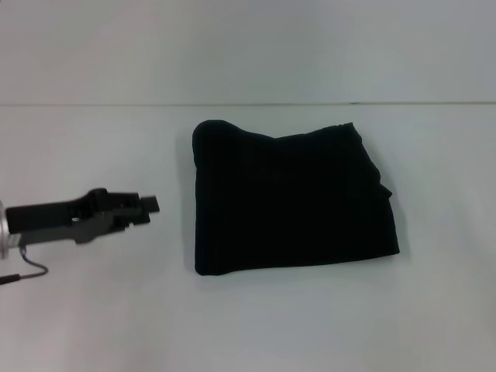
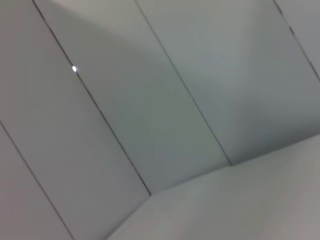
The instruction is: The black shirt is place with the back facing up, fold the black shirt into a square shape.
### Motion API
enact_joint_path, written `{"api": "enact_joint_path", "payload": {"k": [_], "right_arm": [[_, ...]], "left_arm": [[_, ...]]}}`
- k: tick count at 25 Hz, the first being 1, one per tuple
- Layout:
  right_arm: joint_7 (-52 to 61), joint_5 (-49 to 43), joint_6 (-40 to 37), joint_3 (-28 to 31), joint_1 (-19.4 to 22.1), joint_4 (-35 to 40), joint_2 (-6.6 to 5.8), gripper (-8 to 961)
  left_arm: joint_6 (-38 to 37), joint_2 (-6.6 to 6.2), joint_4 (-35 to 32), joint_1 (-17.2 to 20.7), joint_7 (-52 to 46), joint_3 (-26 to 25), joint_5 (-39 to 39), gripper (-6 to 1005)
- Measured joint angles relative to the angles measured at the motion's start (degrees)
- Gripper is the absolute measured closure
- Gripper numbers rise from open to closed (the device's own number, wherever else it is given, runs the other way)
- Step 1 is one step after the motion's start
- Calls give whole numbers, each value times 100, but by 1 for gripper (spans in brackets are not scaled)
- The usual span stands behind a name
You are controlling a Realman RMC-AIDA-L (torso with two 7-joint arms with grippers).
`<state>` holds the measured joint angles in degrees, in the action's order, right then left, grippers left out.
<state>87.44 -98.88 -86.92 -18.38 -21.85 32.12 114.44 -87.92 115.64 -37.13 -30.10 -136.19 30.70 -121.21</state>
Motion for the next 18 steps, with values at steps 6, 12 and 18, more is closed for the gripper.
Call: {"api": "enact_joint_path", "payload": {"k": [6, 12, 18], "right_arm": [[-170, -939, -109, -62, -30, 659, 67, 255], [-566, -1658, -362, -785, -341, 928, 261, 252], [-1154, -1951, -322, -971, -589, 926, 522, 250]], "left_arm": [[-250, -44, 12, -383, 2238, -66, 45, 501], [56, 246, 46, -787, 3922, -27, 23, 371], [383, 484, 34, -876, 4742, 91, 66, 229]]}}
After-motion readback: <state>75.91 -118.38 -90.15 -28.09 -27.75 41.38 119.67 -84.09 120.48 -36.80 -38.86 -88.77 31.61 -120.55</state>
